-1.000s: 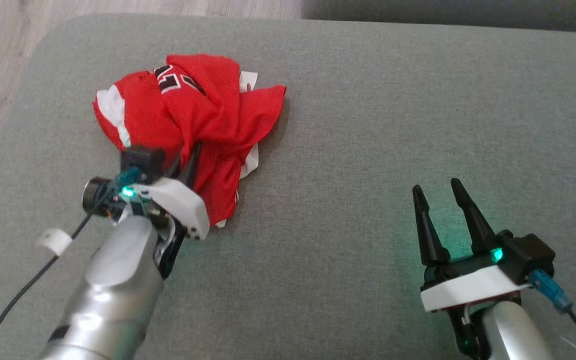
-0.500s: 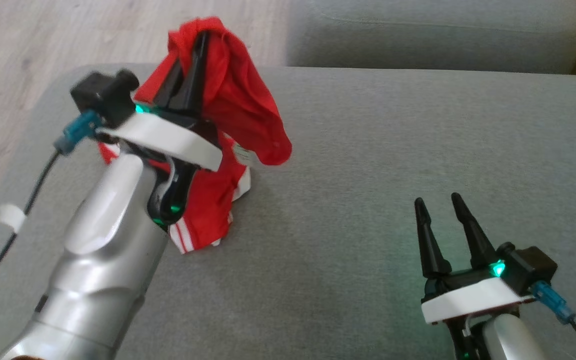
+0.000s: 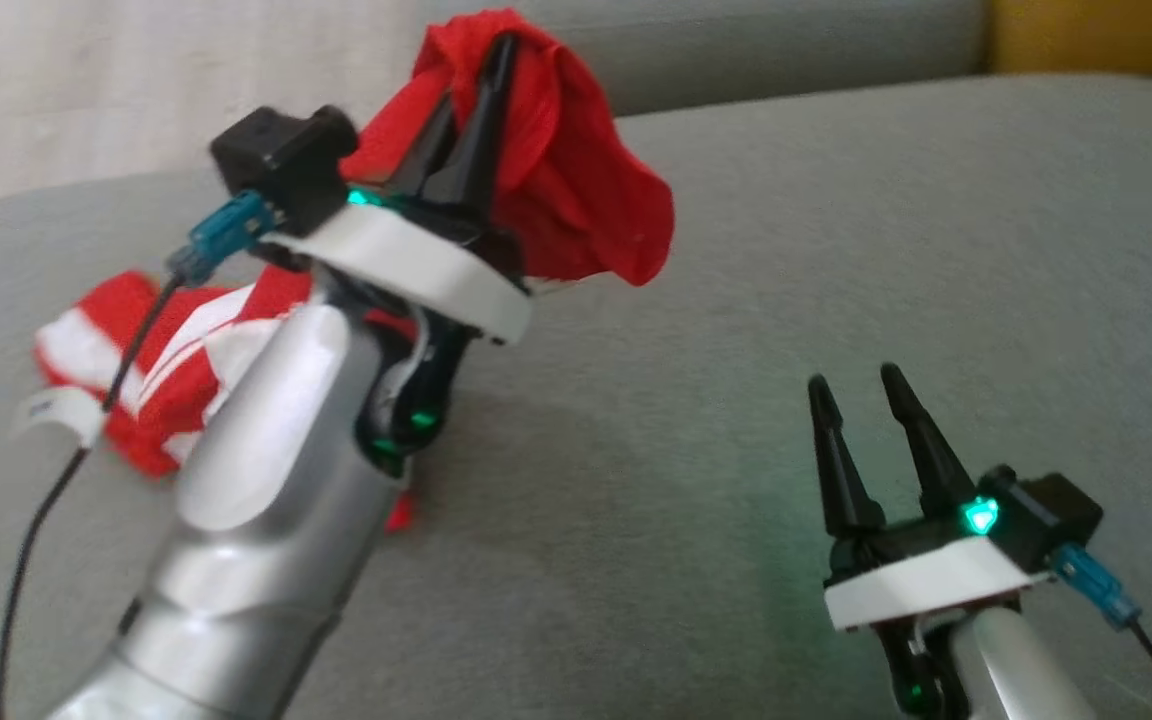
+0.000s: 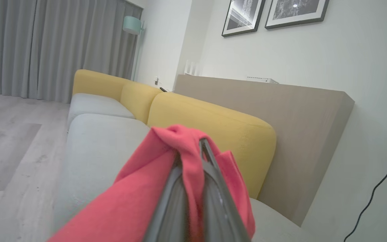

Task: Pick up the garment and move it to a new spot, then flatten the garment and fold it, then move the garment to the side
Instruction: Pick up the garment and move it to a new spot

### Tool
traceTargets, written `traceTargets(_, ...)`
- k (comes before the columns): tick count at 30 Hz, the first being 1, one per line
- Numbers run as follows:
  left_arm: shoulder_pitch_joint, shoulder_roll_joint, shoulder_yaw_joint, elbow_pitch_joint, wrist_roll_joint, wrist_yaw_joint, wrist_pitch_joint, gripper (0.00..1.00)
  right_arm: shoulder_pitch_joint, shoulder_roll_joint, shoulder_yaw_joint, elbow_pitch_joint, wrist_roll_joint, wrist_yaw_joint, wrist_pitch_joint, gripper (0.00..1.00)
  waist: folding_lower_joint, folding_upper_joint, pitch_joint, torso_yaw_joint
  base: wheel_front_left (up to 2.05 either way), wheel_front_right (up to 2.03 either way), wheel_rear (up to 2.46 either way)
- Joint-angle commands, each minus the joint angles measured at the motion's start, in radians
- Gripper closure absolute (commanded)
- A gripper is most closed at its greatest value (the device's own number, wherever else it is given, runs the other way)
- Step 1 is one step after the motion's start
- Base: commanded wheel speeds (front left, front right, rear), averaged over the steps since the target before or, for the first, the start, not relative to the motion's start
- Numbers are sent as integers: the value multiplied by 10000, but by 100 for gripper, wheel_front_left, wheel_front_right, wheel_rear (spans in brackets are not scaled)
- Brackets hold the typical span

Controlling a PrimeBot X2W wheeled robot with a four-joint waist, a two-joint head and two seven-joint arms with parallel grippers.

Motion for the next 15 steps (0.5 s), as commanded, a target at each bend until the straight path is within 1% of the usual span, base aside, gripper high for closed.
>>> traceTargets(1,-841,2,270,-387,142,111,-67,100,-495,-49,305,-399,87,-7,-109,0,0,0,304,-775,0,0,0)
traceTargets(7,-2020,-530,96,282,420,768,-695,100,-842,-49,752,-626,374,-7,-109,0,0,0,801,-2235,0,0,0)
traceTargets(11,-2611,-656,-505,1053,337,908,-1061,100,-944,-49,966,-792,543,-7,-109,0,0,0,1127,-2959,0,0,0)
traceTargets(12,-2683,-666,-800,1282,298,874,-1059,32,-963,-49,985,-811,584,-7,-109,0,0,0,1195,-3083,0,0,0)
traceTargets(13,-2706,-670,-1191,1445,126,763,-1011,0,-980,-49,1005,-828,625,-7,-109,0,0,0,1252,-3195,0,0,0)
traceTargets(15,-2664,-674,-2023,1708,-324,575,-863,0,-1004,-49,1020,-858,691,-7,-109,0,0,0,1351,-3337,0,0,0)
